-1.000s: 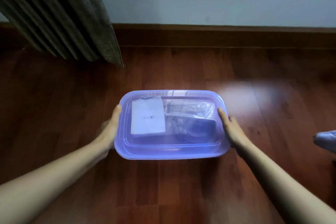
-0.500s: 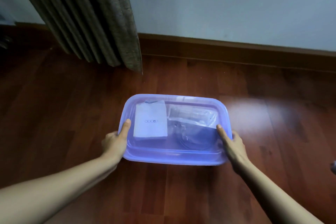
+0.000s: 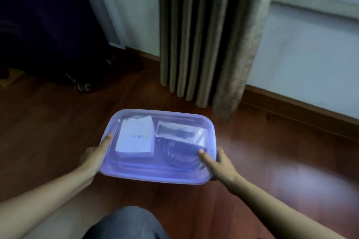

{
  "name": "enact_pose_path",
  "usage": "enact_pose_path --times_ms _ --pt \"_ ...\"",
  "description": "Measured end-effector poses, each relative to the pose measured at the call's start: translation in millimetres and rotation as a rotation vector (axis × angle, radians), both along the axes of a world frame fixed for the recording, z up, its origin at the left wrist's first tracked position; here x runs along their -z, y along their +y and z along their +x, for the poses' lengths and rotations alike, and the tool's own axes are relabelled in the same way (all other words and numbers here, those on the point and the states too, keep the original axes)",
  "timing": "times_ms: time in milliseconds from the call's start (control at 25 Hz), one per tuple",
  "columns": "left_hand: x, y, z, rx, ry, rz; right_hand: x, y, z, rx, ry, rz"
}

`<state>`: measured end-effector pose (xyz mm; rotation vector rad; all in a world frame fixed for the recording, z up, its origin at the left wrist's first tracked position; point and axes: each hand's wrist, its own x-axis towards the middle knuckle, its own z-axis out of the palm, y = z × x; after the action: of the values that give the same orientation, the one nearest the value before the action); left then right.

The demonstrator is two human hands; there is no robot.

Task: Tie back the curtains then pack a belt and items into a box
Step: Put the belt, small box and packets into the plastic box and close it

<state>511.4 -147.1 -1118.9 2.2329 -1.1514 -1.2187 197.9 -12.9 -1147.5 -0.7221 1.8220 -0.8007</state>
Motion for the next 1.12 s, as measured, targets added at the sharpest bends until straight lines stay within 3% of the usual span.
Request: enact_pose_path --times_ms 280,480,680,800,880,960,1120 --pt "-29 -39 63 -0.347 0.480 -0.040 -38 -106 77 -0.107 0.076 -0.024" --pt "4 -58 44 -0.514 0.771 0.171 -11 -172 110 -0.101 0.038 -0.045" --pt "36 -114 20 -0.542 0.875 -0.016 15 -236 113 -0.163 0.023 -0.004" --pt "50 -138 11 -0.520 0.909 -0.025 21 -248 117 -0.315 0.359 0.000" --pt "56 -152 8 -0.489 0.916 -0.024 21 -239 133 -0.565 0.741 -0.164" --pt "64 -171 7 -0.433 0.920 -0.030 26 -236 148 -0.783 0.969 -0.348" --pt "66 -204 1 -0.405 0.903 -0.057 24 -269 144 -1.052 0.858 -0.250"
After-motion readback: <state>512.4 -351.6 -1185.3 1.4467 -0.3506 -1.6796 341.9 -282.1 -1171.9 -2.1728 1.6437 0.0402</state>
